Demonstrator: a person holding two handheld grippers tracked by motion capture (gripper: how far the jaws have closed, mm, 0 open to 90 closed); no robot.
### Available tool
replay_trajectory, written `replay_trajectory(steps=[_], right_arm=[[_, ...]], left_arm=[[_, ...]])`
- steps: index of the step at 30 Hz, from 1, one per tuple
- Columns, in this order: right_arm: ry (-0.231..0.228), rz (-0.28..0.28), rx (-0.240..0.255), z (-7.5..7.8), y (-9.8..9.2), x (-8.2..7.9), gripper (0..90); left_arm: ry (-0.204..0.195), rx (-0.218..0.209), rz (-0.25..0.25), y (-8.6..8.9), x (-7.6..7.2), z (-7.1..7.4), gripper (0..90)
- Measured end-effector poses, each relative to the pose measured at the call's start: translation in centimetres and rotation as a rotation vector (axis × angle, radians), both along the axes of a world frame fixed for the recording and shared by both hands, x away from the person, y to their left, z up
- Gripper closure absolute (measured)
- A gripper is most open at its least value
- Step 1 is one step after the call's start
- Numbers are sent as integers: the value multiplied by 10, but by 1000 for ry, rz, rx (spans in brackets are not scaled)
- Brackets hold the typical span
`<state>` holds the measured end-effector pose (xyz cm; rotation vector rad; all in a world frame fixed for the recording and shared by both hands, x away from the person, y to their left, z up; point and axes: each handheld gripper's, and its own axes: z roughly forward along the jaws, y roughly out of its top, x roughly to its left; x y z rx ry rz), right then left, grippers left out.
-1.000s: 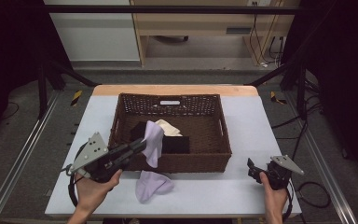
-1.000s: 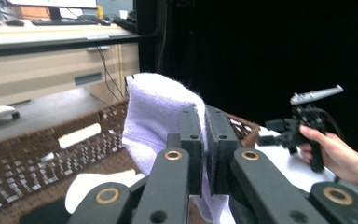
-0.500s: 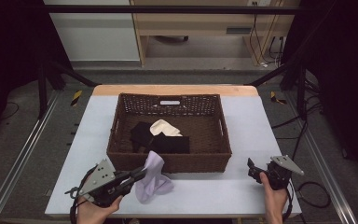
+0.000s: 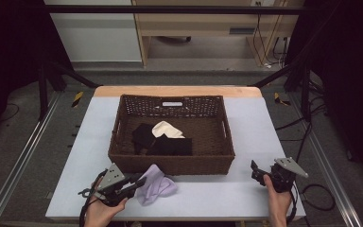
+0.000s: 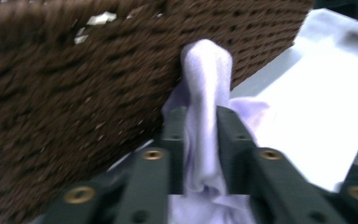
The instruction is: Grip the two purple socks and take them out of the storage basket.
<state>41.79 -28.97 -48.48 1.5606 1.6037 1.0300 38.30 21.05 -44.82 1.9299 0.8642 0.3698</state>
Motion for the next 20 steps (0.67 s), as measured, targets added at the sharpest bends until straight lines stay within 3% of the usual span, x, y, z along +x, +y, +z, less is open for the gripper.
replay_trajectory(steps=[3,9,14,20], right_arm=[[-2,1,-1,0,0,0,42],[-2,-7,7,0,0,-1,42],[-7,-11,6,0,0,-1,42],[-9,-15,8,0,0,-1,42]], left_arm=[[-39,-12,18,5,-1,-1,518],[-100,-18,69,22,-8,1,366],[-117,-3,133,38,-8,0,347],[-110,39,162,46,-6,-5,355]])
